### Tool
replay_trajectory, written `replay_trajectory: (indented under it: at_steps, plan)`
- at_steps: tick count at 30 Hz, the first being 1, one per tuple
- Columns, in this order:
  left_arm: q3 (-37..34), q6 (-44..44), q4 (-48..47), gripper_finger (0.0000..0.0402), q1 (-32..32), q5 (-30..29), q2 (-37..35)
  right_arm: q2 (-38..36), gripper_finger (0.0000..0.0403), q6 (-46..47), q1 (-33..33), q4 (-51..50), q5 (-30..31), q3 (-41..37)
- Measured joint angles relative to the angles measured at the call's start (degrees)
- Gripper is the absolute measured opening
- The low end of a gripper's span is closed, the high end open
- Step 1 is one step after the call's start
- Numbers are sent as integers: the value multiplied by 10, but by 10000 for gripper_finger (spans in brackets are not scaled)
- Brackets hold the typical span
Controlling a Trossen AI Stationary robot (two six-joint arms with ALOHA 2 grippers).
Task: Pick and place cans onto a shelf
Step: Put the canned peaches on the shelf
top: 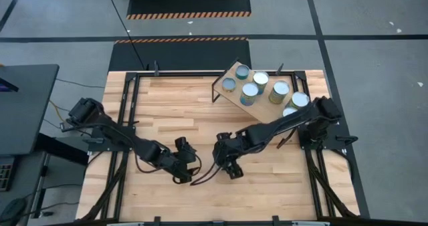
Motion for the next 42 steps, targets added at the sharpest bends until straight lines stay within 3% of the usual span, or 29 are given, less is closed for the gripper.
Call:
replay_trajectory:
  at_steps: [9,26,37,42]
  plan:
    - [0,6,9,345,15,-1,-21,-127,325,-42,-27,-145,2,25]
    - [0,9,156,345,49,-2,-23,-384,325,-150,-140,-331,34,26]
    - [0,20,190,345,50,-46,-22,-425,325,-190,-225,-338,44,-31]
    - [0,29,197,345,54,-47,-22,-423,325,-189,-262,-325,14,-58]
